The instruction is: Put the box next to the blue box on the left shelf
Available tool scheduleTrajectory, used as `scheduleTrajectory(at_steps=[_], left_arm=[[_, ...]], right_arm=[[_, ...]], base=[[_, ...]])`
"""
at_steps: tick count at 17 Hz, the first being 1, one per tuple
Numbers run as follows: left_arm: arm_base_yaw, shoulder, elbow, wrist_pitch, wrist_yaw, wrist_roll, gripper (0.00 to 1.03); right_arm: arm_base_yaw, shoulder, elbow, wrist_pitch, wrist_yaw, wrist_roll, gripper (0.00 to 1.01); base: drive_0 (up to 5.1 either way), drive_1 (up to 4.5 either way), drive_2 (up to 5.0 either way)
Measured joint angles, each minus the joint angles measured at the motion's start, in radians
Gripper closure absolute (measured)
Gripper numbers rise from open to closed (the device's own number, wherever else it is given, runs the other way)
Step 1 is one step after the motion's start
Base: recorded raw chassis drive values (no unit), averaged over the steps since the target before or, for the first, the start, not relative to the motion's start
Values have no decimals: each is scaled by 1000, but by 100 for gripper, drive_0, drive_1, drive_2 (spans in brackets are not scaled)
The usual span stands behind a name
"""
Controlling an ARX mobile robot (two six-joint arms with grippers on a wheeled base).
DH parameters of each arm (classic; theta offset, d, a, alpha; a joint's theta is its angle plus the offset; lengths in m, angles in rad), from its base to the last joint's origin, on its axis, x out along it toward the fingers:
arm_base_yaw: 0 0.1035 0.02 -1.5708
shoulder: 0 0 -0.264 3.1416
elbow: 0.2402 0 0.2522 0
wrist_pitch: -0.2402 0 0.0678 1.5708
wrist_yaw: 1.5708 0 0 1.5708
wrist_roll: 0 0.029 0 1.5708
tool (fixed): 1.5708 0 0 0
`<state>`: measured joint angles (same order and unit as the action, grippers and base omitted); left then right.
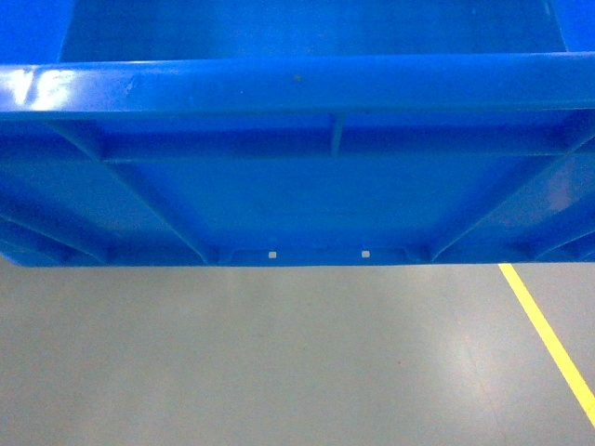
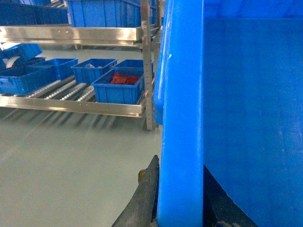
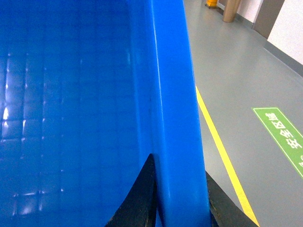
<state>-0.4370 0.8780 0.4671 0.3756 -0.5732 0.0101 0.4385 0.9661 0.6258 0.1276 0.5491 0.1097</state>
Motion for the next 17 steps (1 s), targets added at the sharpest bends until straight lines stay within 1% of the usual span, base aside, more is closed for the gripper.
scheduleTrajectory(at_steps=[17], left_arm=[[0,-1,0,-3,0,1,92]], right_arm=[[0,1,0,-3,0,0,88]], base=[[-3,403,-409]])
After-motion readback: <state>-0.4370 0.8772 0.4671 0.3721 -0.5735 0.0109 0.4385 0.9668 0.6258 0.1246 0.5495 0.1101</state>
